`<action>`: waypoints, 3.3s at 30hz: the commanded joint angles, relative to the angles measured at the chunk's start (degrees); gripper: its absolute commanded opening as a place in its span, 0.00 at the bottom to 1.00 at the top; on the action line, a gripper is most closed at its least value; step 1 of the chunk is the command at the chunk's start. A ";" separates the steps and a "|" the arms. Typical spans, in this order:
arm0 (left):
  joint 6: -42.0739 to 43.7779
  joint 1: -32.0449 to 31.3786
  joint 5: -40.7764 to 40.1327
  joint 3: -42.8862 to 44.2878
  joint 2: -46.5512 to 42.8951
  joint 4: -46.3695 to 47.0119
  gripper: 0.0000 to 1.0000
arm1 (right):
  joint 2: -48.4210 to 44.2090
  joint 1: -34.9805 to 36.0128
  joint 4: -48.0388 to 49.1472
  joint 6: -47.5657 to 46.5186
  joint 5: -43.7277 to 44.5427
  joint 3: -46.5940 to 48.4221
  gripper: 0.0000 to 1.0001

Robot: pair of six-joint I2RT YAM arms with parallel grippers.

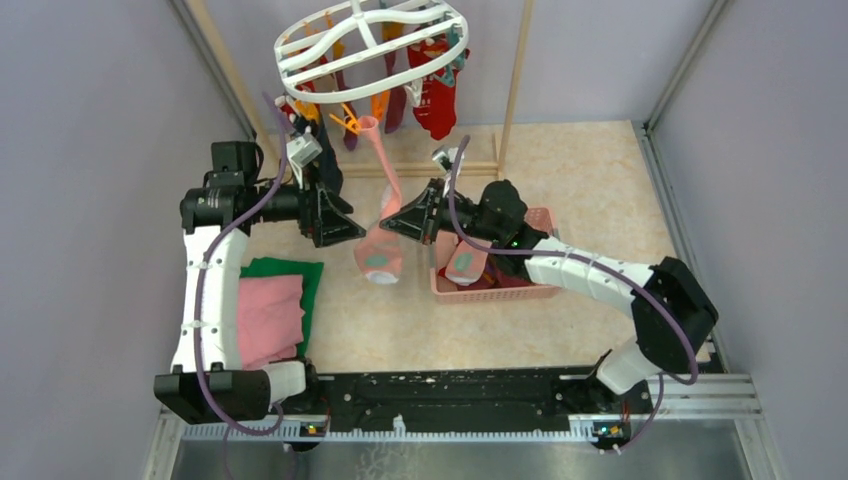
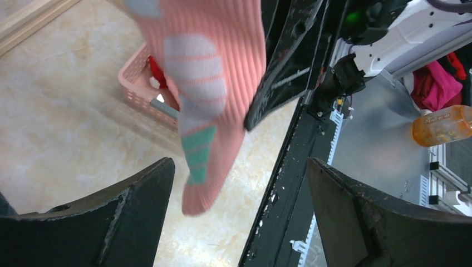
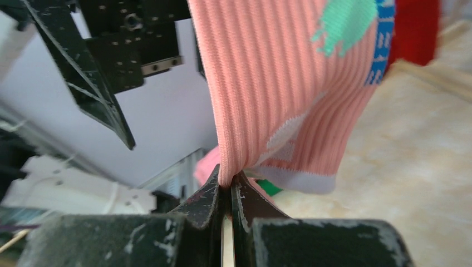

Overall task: Remove the socks clipped to the hanger
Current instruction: Remove the sock from the hanger.

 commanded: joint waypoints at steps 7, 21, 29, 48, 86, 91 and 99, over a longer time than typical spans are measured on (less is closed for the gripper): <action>-3.99 -1.04 1.69 -1.14 -2.02 5.84 0.95 | 9.30 4.23 16.44 12.86 -18.32 7.99 0.00; -5.50 -1.06 1.53 -3.55 -2.50 7.59 0.95 | 13.23 4.58 25.07 19.13 -22.32 11.01 0.05; -6.00 -1.05 3.56 -1.77 -2.25 7.30 0.33 | 11.14 4.67 12.96 10.04 -19.73 10.29 0.14; -14.23 -3.04 -3.47 -10.65 -6.71 21.61 0.00 | -2.33 3.78 -18.16 -19.98 11.16 21.45 0.77; -16.17 -4.90 -6.74 -14.67 -9.29 25.30 0.00 | 23.43 3.43 -23.20 -17.45 21.92 55.37 0.53; -16.30 -4.91 -7.16 -14.97 -9.20 25.63 0.00 | 23.65 3.43 -19.91 -15.47 23.49 53.98 0.53; -16.82 -4.89 -7.99 -15.05 -9.49 26.53 0.00 | 24.62 3.43 -16.81 -11.93 24.88 53.79 0.26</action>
